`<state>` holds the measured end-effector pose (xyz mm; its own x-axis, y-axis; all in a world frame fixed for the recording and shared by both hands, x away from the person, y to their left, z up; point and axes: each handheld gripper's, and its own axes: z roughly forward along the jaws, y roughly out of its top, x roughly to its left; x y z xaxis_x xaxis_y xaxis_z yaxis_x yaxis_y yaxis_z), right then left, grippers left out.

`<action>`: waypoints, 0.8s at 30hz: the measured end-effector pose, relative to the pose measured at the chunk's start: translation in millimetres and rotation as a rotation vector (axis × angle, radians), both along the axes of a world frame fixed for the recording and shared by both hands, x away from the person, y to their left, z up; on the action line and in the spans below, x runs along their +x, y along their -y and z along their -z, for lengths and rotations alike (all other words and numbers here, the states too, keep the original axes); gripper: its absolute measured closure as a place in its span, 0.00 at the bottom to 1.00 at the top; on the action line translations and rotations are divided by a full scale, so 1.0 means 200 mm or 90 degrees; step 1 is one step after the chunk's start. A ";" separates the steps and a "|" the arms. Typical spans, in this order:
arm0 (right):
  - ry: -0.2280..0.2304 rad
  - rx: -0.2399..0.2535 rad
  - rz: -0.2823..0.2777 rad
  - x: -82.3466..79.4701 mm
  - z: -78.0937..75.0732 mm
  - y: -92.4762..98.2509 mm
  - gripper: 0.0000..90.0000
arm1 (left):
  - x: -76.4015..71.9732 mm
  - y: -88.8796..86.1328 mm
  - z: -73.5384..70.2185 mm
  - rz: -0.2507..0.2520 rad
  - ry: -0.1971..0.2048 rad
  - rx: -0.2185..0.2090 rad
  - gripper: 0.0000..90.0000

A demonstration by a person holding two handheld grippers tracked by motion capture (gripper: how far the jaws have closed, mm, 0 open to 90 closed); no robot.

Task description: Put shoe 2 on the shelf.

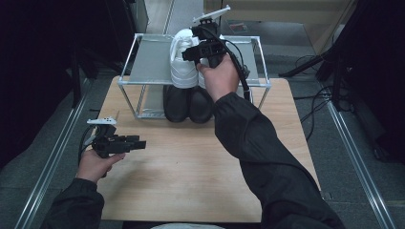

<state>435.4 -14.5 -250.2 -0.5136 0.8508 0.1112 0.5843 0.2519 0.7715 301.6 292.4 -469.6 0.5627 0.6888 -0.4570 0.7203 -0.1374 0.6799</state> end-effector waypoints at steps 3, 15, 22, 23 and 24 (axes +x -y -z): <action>0.002 0.002 -0.027 -0.04 0.01 0.00 0.47 | 0.00 0.00 0.00 -0.002 0.001 0.000 0.48; 0.016 0.030 -0.099 -0.16 0.09 0.04 0.41 | 0.01 0.01 0.00 0.001 0.007 0.005 0.48; 0.022 0.063 -0.143 -0.21 0.17 0.09 0.40 | 0.01 0.01 0.00 -0.002 0.012 0.007 0.48; 0.026 0.071 -0.148 -0.21 0.18 0.10 0.40 | 0.01 0.00 0.00 -0.001 0.012 0.007 0.48; 0.026 0.071 -0.148 -0.21 0.18 0.10 0.40 | 0.01 0.00 0.00 -0.001 0.012 0.007 0.48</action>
